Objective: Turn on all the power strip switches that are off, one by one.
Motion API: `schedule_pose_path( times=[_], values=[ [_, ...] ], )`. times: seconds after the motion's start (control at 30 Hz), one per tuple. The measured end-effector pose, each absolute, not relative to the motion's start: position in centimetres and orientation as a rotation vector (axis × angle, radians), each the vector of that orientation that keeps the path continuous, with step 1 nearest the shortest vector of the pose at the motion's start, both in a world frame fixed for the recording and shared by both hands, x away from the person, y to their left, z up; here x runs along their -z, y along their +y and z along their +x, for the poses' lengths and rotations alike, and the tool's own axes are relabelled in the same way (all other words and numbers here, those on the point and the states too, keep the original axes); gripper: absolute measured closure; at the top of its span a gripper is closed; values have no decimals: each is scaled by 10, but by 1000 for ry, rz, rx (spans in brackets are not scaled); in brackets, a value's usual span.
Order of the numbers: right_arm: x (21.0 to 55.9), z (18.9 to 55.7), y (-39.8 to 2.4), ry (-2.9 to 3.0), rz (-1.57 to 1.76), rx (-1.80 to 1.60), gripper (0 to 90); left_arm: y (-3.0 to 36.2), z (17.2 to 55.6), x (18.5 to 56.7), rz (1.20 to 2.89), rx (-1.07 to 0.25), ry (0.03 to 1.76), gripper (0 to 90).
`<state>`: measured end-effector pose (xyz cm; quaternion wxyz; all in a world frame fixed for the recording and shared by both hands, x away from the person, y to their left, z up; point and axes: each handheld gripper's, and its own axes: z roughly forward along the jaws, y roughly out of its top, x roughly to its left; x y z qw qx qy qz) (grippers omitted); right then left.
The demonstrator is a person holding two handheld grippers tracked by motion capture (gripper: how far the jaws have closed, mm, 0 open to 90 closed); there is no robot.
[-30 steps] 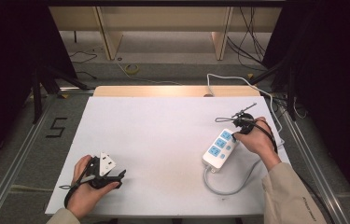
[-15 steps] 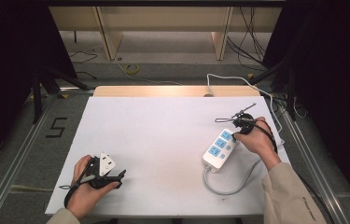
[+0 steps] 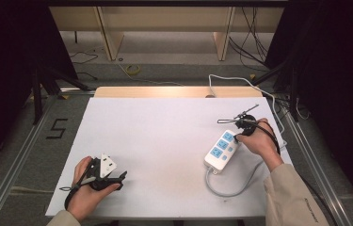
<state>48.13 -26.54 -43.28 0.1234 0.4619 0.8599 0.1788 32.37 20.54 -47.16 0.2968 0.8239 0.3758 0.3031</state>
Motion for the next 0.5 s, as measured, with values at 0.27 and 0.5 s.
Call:
schedule_pose_path(
  times=[0.27, 0.5],
  values=[
    [433, 481, -265, 2506, 1344, -515, 900, 206, 324, 472, 2181, -808, 1004, 203],
    [434, 481, -265, 2504, 1337, -508, 900, 206, 324, 471, 2183, -811, 1001, 202]
  ],
)
